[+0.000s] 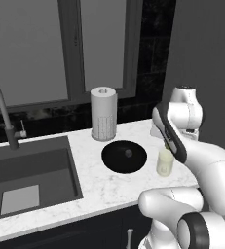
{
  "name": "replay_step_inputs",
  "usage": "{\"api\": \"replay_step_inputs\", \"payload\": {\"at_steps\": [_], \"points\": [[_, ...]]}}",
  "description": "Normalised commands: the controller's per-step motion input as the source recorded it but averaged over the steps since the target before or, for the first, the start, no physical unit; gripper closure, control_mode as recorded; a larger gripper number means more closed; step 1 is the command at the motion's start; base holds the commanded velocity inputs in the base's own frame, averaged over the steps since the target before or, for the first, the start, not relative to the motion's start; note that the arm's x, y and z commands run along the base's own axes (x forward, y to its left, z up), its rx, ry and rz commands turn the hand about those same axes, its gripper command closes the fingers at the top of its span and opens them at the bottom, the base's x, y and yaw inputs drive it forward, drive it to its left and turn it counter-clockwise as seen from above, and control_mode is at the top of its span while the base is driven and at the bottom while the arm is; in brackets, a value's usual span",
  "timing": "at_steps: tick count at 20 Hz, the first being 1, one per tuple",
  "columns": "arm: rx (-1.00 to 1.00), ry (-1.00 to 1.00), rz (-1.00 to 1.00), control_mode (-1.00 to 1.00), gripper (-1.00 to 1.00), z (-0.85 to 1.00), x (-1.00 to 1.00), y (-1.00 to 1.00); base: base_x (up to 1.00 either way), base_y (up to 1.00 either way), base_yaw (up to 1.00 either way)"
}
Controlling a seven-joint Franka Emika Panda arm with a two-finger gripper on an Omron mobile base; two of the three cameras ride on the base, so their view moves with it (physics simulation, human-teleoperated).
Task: Grab a lemon wedge from the fridge and one ice cube from the ice bowl, and put them in the glass of lemonade.
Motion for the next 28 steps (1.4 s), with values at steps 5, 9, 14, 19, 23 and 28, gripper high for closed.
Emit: {"api": "replay_step_inputs", "payload": {"at_steps": [5,9,14,19,23,28], "points": [[0.0,0.0,0.0,-1.0,1.0,0.0,0.39,0.0,0.0,0.0,0.0],[0.0,0.0,0.0,-1.0,1.0,-0.03,0.19,0.03,0.0,0.0,0.0],[0.0,0.0,0.0,-1.0,1.0,-0.28,0.02,0.0,0.0,0.0,0.0],[0.0,0.0,0.0,-1.0,1.0,-0.45,0.0,-0.02,0.0,0.0,0.0],[0.0,0.0,0.0,-1.0,1.0,-0.28,0.02,-0.01,0.0,0.0,0.0],[0.0,-0.01,0.0,-1.0,1.0,-0.02,-0.01,0.0,0.0,0.0,0.0]]}}
